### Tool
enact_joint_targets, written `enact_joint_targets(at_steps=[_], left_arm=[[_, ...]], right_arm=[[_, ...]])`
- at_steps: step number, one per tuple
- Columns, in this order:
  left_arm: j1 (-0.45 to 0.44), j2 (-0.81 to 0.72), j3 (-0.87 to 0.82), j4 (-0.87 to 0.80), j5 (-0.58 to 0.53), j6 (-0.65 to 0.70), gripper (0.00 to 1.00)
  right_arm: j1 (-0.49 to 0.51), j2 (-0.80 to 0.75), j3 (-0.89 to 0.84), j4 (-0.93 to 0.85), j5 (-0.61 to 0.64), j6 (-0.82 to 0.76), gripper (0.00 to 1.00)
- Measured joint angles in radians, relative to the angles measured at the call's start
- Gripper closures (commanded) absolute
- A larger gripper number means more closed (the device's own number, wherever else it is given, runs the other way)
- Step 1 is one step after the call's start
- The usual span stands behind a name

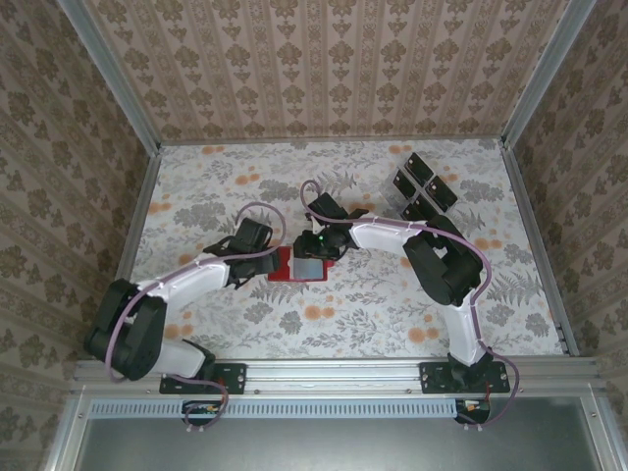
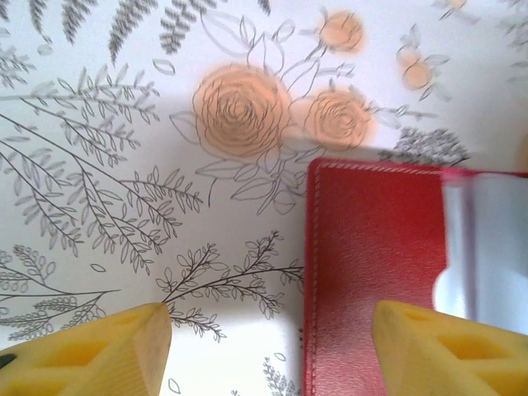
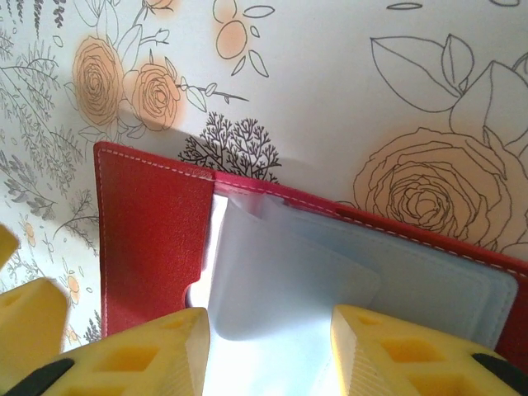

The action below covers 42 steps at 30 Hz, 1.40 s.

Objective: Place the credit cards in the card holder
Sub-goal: Flip over the card slot in the card holder.

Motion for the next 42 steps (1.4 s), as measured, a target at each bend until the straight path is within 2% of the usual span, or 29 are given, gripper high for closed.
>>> enact_joint_targets(at_steps=[9,14,21,42], left_arm=[[-0.006,-0.125,-0.05,0.037,0.079,0.0,0.31],[-0.054,-0.128,-0.066,0.07,0.114,0.0,0.31],[-0.113,-0.086,-0.066,0.117,0.129,0.0,0.31],[-0.164,0.04,-0.066,0.19,0.112,0.0,0.32]], right_arm=[[0.0,0.0,-0.017,0.027,-0.002,0.023,0.57],[0.0,0.0,-0.02,0.035,-0.003,0.037,0.57],[0.0,0.0,-0.026,0.048,-0.003,0.042,0.57],[0.0,0.0,-0.03,0.054,-0.006,0.045,0.57]])
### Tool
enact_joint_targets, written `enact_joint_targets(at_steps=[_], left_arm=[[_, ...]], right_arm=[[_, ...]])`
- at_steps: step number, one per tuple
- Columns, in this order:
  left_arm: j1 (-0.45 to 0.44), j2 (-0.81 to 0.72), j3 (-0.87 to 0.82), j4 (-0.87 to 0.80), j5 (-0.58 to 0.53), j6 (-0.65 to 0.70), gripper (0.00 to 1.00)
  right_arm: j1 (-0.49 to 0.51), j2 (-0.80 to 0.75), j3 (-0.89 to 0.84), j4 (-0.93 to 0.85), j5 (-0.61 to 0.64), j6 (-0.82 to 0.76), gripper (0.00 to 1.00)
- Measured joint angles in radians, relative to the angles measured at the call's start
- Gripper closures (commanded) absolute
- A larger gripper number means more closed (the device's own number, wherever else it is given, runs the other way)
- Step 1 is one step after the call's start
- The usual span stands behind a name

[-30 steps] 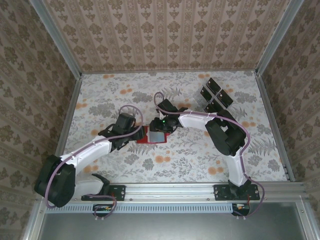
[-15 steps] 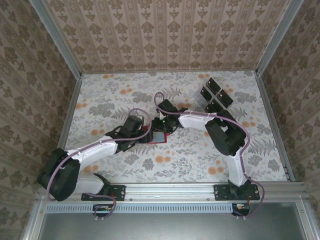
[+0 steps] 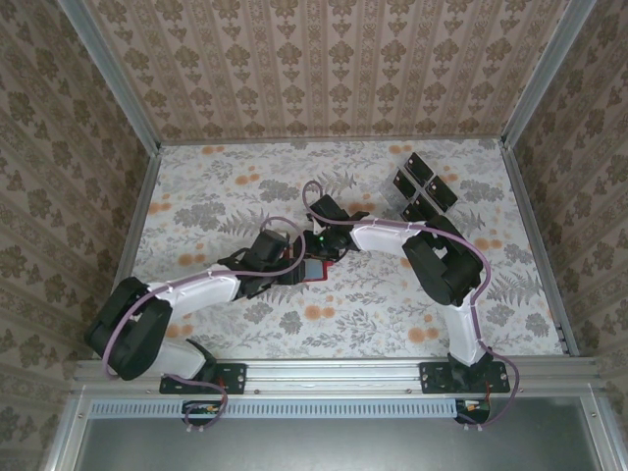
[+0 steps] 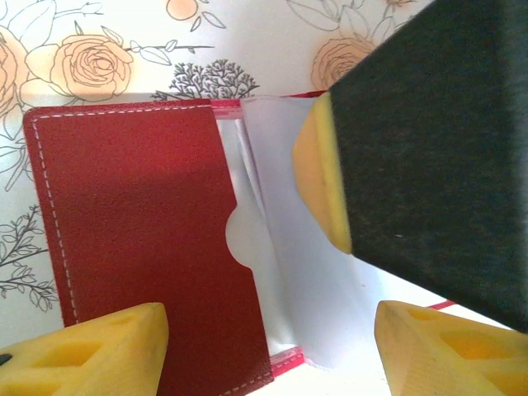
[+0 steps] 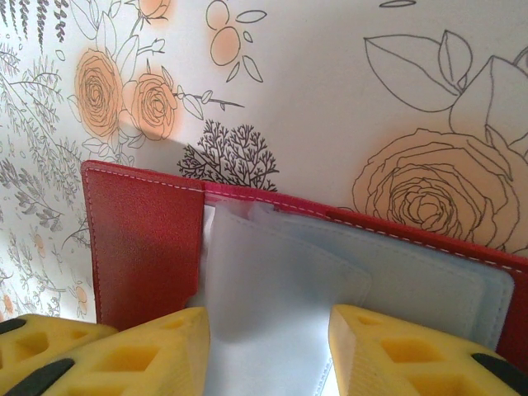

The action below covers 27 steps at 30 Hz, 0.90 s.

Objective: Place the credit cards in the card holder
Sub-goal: Flip over the card slot in the card holder.

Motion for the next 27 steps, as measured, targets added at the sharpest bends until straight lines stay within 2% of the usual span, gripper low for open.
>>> enact_joint_targets(at_steps=[8,14,27], left_arm=[[-0.018,0.036,-0.01,0.02,-0.053,-0.007,0.33],[-0.021,0.047,-0.03,0.041,-0.083,-0.028,0.34],[-0.023,0.06,-0.039,0.072,-0.106,-0.049,0.35]], right_arm=[[0.0,0.0,0.0,0.0,0.0,0.001,0.56],[-0.003,-0.006,-0.001,0.0,-0.001,0.012,0.51],[-0.021,-0.105,-0.064,0.007,0.0,0.024,0.49]])
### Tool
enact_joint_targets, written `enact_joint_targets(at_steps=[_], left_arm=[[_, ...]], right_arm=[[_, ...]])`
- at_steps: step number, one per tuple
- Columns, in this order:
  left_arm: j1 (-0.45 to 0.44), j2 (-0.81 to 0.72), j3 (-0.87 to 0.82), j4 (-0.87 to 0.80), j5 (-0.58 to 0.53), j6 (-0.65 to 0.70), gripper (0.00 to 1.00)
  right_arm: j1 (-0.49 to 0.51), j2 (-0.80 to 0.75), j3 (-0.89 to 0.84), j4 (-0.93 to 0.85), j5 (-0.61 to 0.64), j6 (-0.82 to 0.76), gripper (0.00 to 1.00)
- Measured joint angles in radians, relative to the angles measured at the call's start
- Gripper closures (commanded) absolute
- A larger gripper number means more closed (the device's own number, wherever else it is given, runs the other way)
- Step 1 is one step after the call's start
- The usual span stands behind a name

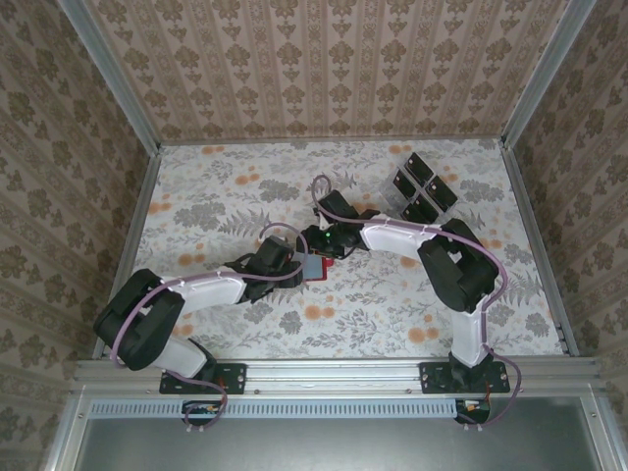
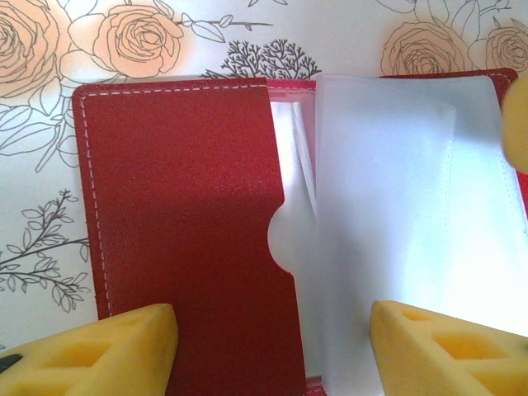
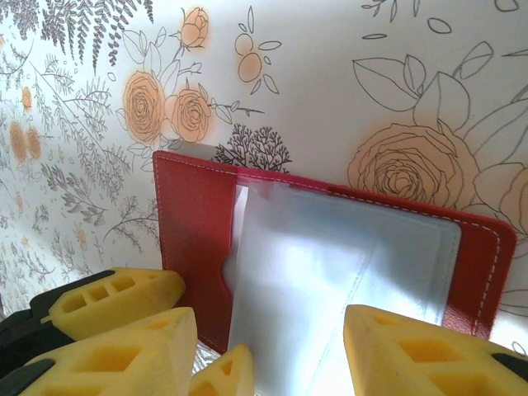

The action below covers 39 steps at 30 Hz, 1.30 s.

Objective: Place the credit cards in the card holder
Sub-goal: Flip over the card slot in the card holder.

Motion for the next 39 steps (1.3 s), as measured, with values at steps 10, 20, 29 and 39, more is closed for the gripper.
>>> enact_joint_targets(at_steps=[10,20,29,39], left_arm=[[-0.003,0.0,0.0,0.001,-0.004,0.0,0.35],[-0.004,0.0,-0.001,0.001,-0.007,0.0,0.35],[-0.004,-0.008,-0.001,0.0,-0.003,0.0,0.31],[-0.004,-0.079,-0.001,-0.025,-0.003,0.001,0.29]], right_arm=[[0.0,-0.002,-0.031,0.016,0.0,0.018,0.48],[0.0,0.027,-0.031,0.035,0.0,0.025,0.45],[0.0,0.043,-0.031,0.061,-0.016,0.028,0.45],[-0.003,0.048,-0.031,0.093,-0.048,0.056,0.45]])
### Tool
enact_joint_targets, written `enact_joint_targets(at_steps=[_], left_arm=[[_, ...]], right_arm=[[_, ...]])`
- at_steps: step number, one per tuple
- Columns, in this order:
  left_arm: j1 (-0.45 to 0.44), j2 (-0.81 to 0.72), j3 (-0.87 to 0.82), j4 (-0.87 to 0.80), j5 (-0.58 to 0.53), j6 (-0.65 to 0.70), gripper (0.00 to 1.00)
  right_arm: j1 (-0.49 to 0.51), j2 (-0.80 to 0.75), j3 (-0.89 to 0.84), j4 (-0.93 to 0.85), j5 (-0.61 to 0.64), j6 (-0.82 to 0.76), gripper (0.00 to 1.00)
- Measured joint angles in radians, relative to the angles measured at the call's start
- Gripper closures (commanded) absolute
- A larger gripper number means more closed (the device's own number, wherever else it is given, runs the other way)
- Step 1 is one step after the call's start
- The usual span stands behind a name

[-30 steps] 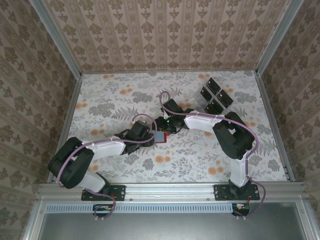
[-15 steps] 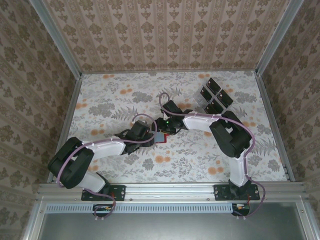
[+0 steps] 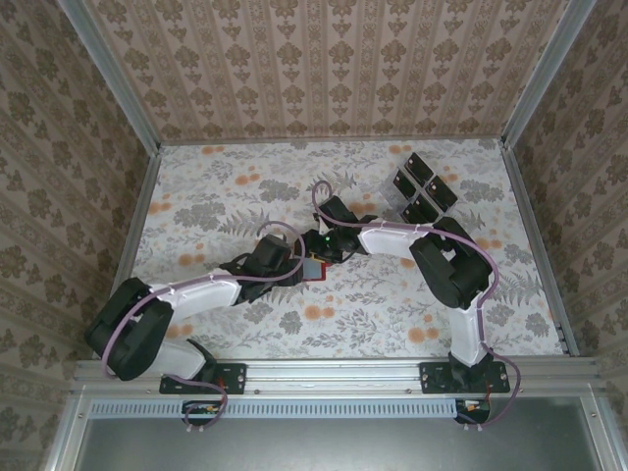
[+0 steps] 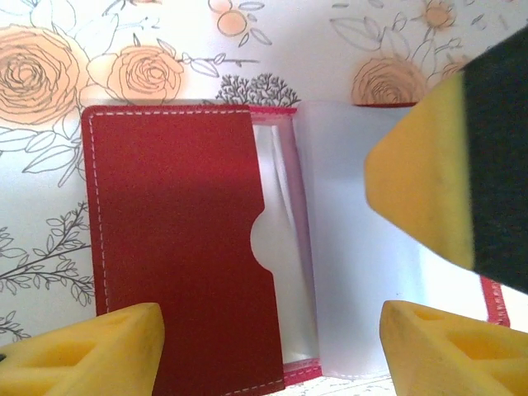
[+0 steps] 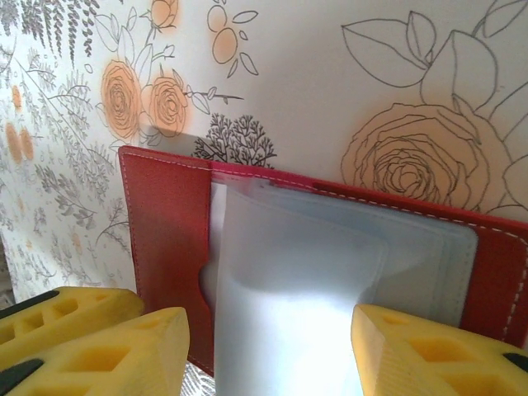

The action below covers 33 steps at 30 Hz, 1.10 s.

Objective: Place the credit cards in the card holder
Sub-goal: Flip over the card slot in the card holder.

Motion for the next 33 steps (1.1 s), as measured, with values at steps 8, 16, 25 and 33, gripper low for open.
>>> enact_joint_targets(at_steps=[8,16,25,33], left_arm=[[0.001,-0.055,0.0,-0.024,-0.008,0.0,0.29],[0.001,-0.069,0.0,-0.036,-0.011,0.004,0.29],[0.001,-0.045,0.0,-0.035,-0.006,0.01,0.29],[0.0,-0.008,0.0,-0.034,-0.003,0.015,0.29]], right_arm=[[0.0,0.0,0.0,0.041,-0.031,0.034,0.45],[0.0,0.002,0.0,0.053,-0.043,0.051,0.45],[0.003,0.029,0.008,0.056,-0.05,0.059,0.45],[0.019,0.057,0.053,0.055,-0.05,0.069,0.46]])
